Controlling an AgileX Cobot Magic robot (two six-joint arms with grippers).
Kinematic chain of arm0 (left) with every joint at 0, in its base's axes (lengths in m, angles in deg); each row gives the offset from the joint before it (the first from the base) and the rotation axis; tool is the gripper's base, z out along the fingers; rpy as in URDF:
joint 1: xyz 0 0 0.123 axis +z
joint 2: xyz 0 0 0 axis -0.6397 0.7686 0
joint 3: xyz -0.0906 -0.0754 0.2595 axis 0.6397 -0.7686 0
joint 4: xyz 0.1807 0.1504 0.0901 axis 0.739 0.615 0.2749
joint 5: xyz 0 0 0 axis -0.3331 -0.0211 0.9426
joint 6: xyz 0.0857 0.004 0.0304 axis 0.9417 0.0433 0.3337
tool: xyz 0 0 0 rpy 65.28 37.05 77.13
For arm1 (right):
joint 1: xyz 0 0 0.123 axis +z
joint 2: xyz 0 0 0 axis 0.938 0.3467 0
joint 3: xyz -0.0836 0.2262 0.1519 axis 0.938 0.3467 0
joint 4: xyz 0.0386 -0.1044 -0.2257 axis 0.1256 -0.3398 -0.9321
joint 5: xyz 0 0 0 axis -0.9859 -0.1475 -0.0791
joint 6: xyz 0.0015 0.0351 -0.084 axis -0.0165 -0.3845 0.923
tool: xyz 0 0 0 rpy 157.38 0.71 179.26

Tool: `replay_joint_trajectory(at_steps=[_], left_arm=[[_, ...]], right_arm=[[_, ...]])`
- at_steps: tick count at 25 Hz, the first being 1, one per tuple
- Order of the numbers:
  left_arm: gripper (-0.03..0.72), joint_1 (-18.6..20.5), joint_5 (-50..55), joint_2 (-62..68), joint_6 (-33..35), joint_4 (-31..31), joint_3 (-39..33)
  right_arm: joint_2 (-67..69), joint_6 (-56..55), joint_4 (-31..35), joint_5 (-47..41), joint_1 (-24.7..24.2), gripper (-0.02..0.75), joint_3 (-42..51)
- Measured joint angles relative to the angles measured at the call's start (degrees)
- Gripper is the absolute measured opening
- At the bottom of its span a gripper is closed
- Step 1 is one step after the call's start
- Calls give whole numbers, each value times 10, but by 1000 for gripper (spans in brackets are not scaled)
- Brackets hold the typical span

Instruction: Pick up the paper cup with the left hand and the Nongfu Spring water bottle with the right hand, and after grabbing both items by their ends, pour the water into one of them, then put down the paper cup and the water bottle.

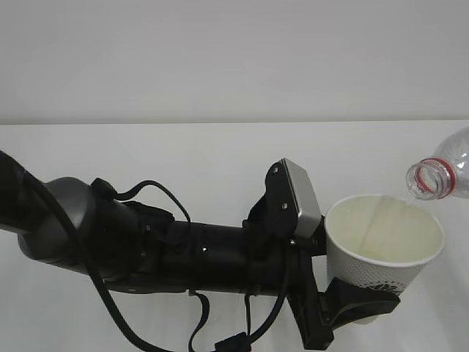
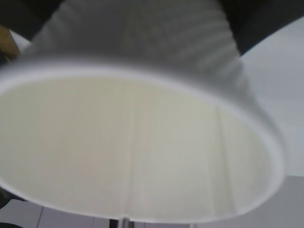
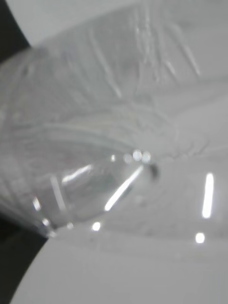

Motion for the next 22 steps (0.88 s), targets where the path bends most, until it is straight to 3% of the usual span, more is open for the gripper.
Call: replay_joint_trajectory(at_steps=[22], left_arm=[[534,0,0,0,0,0,0]], right_arm=[[-1,3,-1,0,0,378,0]])
